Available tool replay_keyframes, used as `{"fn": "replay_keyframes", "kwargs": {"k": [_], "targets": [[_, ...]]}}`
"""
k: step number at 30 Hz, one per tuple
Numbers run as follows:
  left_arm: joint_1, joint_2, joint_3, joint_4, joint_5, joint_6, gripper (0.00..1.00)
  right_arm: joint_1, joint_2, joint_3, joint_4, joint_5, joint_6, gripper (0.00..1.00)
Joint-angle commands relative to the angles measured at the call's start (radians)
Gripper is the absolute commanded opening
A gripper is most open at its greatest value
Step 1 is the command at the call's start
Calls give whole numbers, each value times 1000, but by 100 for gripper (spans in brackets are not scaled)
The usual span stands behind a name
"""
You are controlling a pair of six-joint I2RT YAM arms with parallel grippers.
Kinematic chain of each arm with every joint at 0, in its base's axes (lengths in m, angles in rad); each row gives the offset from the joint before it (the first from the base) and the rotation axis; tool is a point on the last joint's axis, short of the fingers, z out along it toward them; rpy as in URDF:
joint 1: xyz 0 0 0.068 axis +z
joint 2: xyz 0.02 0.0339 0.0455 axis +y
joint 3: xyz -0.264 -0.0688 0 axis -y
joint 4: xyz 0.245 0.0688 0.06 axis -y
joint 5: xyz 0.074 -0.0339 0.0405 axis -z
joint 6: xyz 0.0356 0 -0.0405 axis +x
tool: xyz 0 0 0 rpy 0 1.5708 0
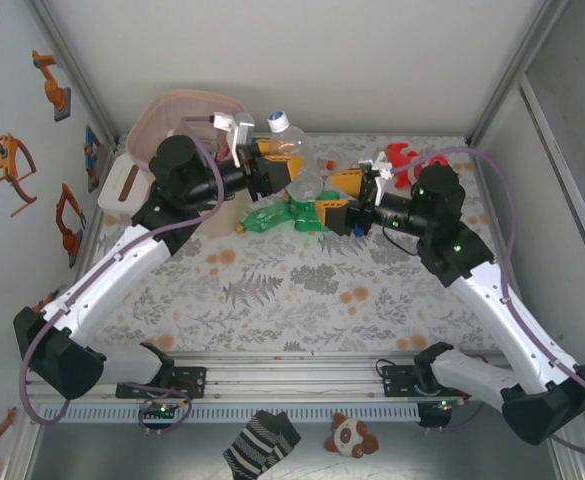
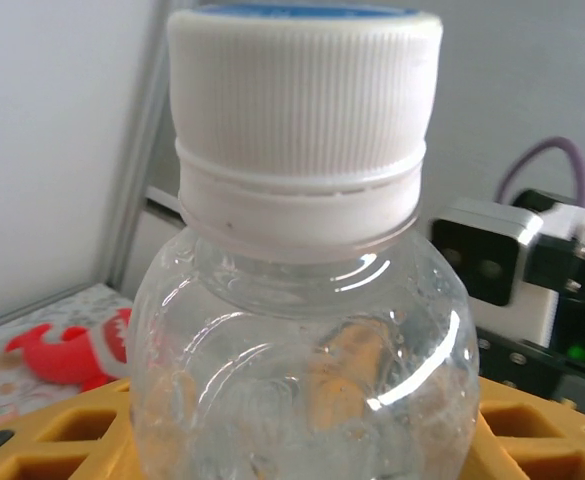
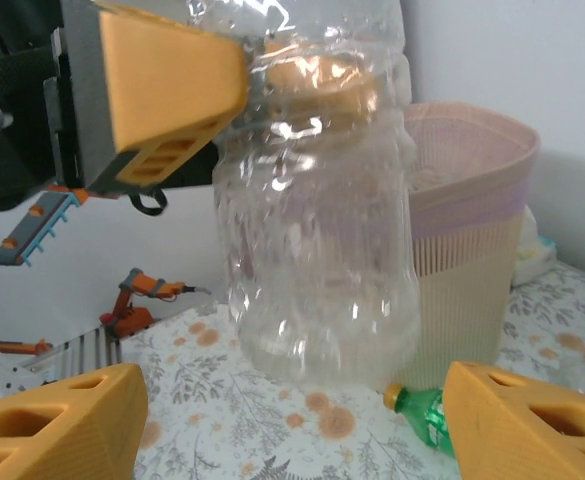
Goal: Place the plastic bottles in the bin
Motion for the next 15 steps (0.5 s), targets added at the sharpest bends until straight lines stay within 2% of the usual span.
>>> {"fn": "replay_keyframes", "kwargs": {"k": [1, 6, 12, 15], "targets": [[41, -41, 56, -132, -150, 49, 48, 6, -19, 47, -57, 54, -38, 77], [119, -67, 84, -262, -342, 58, 48, 6, -21, 54, -74, 76, -37, 76], [235, -43, 190, -453, -454, 39, 47, 6, -15, 62, -87, 90, -40, 76], [301, -16, 231, -527, -473, 3, 47, 6, -11, 64, -92, 93, -47, 76]]}}
